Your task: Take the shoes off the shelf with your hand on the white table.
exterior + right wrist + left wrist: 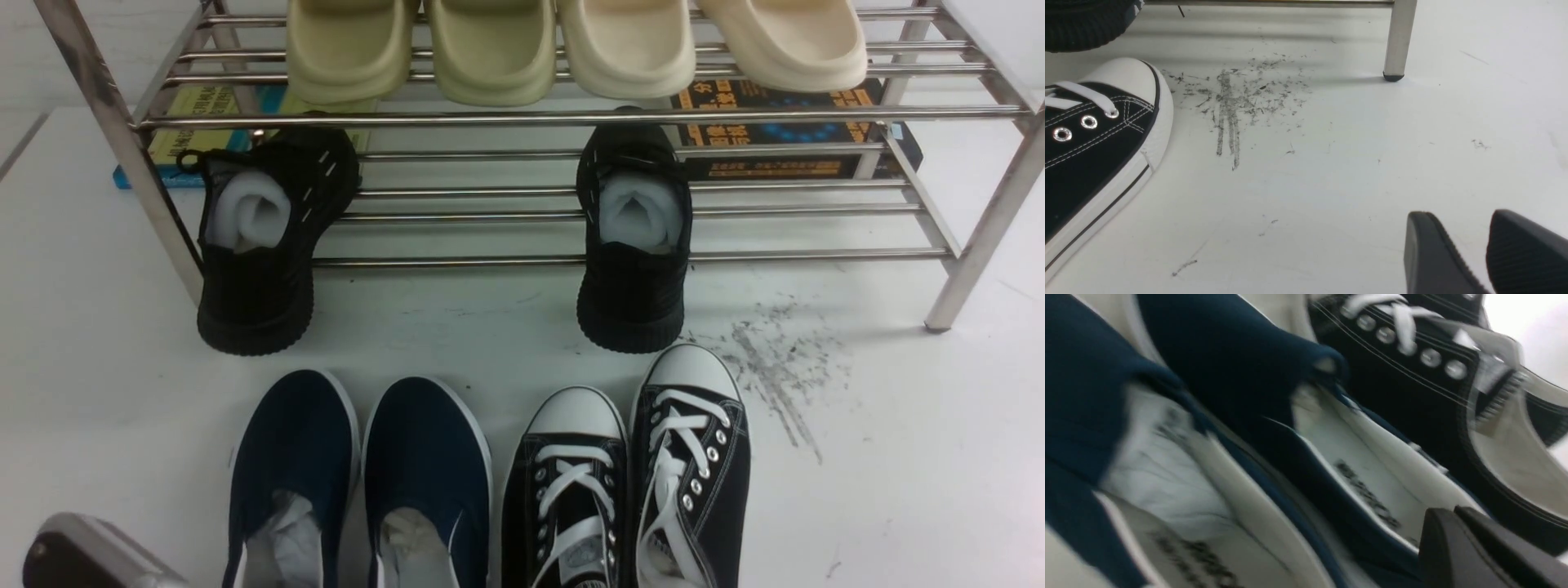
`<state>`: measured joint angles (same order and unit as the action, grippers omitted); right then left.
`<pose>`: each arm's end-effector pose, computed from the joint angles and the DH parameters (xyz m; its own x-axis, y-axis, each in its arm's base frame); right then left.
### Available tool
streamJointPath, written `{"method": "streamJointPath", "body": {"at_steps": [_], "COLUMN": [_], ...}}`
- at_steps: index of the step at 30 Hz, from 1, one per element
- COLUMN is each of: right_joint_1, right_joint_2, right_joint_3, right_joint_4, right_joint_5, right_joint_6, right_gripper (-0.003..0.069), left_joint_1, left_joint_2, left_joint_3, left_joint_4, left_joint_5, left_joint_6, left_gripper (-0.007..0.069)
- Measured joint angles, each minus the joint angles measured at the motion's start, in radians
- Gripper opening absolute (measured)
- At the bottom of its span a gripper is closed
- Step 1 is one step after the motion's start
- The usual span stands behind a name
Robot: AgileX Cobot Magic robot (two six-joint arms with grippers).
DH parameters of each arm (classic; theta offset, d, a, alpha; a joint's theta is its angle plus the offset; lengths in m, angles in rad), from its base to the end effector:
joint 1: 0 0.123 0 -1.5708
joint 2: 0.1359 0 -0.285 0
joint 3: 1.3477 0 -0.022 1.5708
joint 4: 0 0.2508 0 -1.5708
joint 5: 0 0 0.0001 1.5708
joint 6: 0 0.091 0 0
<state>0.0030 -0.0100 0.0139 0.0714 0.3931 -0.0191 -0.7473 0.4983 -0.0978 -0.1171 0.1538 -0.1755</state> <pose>0.0520 0.0026 0.1738 -0.3050 0.0459 -0.9512 -0.0148 0.9985 0.0529 0.0701 -0.0671 0.1945 -0.5142 0.0851 -0.8534 0.5675 0.7798 -0.2642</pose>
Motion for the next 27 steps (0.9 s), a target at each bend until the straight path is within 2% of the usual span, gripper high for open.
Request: {"method": "streamJointPath", "body": {"at_steps": [6, 10, 11, 13, 14, 18, 23, 27], "right_joint_1": [0.0, 0.0, 0.0, 0.0, 0.0, 0.0, 0.0, 0.0], "right_joint_2": [0.0, 0.0, 0.0, 0.0, 0.0, 0.0, 0.0, 0.0], "right_joint_3": [0.0, 0.0, 0.0, 0.0, 0.0, 0.0, 0.0, 0.0], "right_joint_4": [0.0, 0.0, 0.0, 0.0, 0.0, 0.0, 0.0, 0.0], "right_joint_5": [0.0, 0.0, 0.0, 0.0, 0.0, 0.0, 0.0, 0.0], "right_joint_6": [0.0, 0.0, 0.0, 0.0, 0.0, 0.0, 0.0, 0.0], "right_gripper": [0.0237, 0.0237, 0.0237, 0.0237, 0.0237, 0.0237, 0.0237, 0.0237], "left_joint_1": [0.115, 0.242, 0.256, 0.364, 0.385, 0.613, 0.755, 0.787], "left_joint_2": [-0.018, -0.167, -0.176, -0.276, -0.29, -0.426, -0.499, -0.509], "left_joint_3": [0.056, 0.092, 0.093, 0.094, 0.094, 0.094, 0.094, 0.094], "left_joint_4": [0.117, 0.232, 0.234, 0.243, 0.243, 0.237, 0.234, 0.235], "left_joint_5": [-0.009, 0.04, 0.045, 0.103, 0.107, 0.202, 0.29, 0.312], "left_joint_6": [-0.053, -0.184, -0.187, -0.208, -0.211, -0.215, -0.217, -0.217], "left_gripper": [0.0039, 0.0043, 0.0043, 0.0046, 0.0046, 0.0052, 0.0054, 0.0054]}}
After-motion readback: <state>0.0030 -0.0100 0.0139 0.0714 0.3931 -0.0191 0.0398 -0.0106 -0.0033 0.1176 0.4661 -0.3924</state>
